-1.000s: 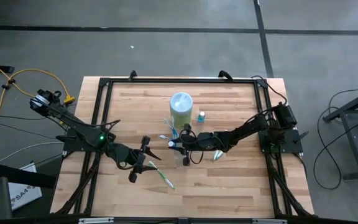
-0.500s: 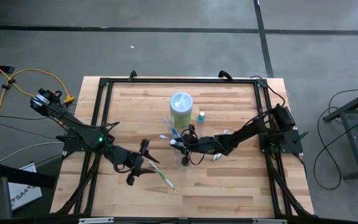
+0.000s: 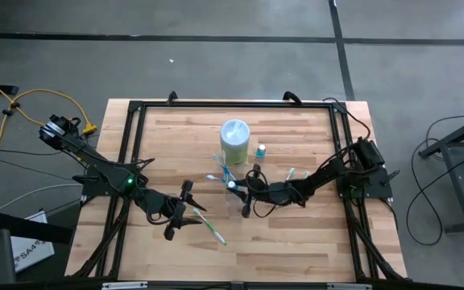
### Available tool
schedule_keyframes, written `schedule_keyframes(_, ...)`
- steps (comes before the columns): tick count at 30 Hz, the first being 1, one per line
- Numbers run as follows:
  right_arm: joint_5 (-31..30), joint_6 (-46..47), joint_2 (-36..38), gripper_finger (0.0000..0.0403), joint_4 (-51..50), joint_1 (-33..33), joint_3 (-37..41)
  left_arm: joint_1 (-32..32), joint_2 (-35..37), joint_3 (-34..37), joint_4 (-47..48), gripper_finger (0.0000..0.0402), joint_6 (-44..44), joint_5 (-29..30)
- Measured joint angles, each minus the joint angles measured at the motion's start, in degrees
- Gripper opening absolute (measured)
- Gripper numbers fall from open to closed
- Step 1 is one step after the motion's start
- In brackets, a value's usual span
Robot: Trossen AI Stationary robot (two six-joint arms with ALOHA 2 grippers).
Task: Pick & Place toothbrushing station
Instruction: Put the bottom mouthwash into the transparent organizer
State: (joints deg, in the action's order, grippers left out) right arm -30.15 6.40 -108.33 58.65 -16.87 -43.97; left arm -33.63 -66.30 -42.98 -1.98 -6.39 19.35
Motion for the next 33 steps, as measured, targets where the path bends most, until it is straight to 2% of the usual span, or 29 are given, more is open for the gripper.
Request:
schedule_keyframes(9, 0.61, 0.45, -0.14, 0.0083, 0.03, 0.14, 0.0, 0.0, 0.0, 0.0, -0.37, 0.0179, -0.02, 0.0)
schedule_keyframes(12, 1.37, 2.08, -2.88, 0.0083, 2.37, 0.43, -0.01, 0.02, -0.02, 0.0, -0.39, 0.0179, -0.05, 0.0)
schedule_keyframes(19, 1.56, 1.15, -10.84, 0.0083, 18.22, 0.4, 0.0, 0.0, -0.02, 0.0, -0.65, 0.0179, -0.22, -0.02)
schedule_keyframes(33, -1.25, 3.9, -11.19, 0.0083, 13.66, 0.36, 0.0, 0.01, -0.02, 0.0, -0.74, 0.0179, -0.7, -0.02)
